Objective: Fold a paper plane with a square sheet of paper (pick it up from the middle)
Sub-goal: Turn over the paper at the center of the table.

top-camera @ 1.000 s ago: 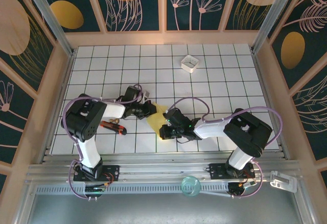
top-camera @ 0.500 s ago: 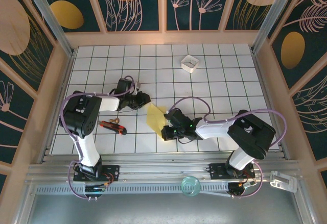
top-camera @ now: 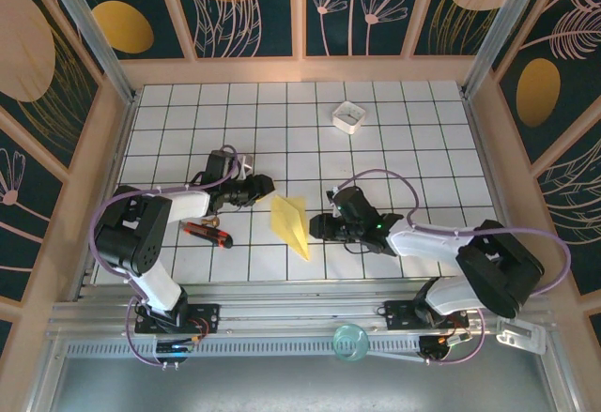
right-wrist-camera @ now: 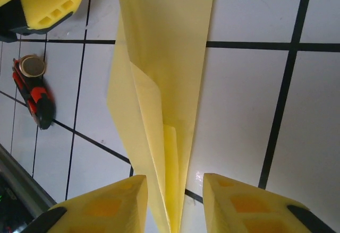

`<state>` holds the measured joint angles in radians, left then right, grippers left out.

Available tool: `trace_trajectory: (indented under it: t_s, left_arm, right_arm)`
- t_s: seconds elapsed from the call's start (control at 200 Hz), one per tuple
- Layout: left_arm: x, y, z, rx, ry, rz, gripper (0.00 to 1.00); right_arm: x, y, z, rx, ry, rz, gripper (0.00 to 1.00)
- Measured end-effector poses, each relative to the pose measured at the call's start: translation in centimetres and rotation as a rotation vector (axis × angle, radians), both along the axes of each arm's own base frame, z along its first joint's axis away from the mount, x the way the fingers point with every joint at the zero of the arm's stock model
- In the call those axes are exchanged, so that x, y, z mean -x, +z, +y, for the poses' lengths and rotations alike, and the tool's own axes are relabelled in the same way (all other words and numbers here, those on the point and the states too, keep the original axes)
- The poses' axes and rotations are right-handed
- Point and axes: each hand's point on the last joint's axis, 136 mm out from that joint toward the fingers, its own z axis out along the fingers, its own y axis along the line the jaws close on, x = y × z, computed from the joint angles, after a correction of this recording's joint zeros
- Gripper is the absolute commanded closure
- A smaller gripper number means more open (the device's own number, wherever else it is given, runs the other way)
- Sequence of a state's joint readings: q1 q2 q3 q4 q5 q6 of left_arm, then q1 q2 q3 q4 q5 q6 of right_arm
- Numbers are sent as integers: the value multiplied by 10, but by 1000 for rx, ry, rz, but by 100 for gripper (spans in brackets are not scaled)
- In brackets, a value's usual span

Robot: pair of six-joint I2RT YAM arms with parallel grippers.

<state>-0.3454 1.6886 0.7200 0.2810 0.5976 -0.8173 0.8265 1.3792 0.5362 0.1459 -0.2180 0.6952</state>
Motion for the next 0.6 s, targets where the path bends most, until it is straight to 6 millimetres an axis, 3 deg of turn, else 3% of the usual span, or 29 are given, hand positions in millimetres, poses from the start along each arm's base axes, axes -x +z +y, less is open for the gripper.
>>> trace_trajectory:
  t_s: [0.26, 0.601]
  left_arm:
    - [0, 1, 0, 4, -1, 0, 62]
    - [4, -2, 1, 1, -1, 8, 62]
  right_arm:
    - [7, -27, 18, 27, 54, 43, 67]
    - [2, -33, 34, 22, 83, 35, 71]
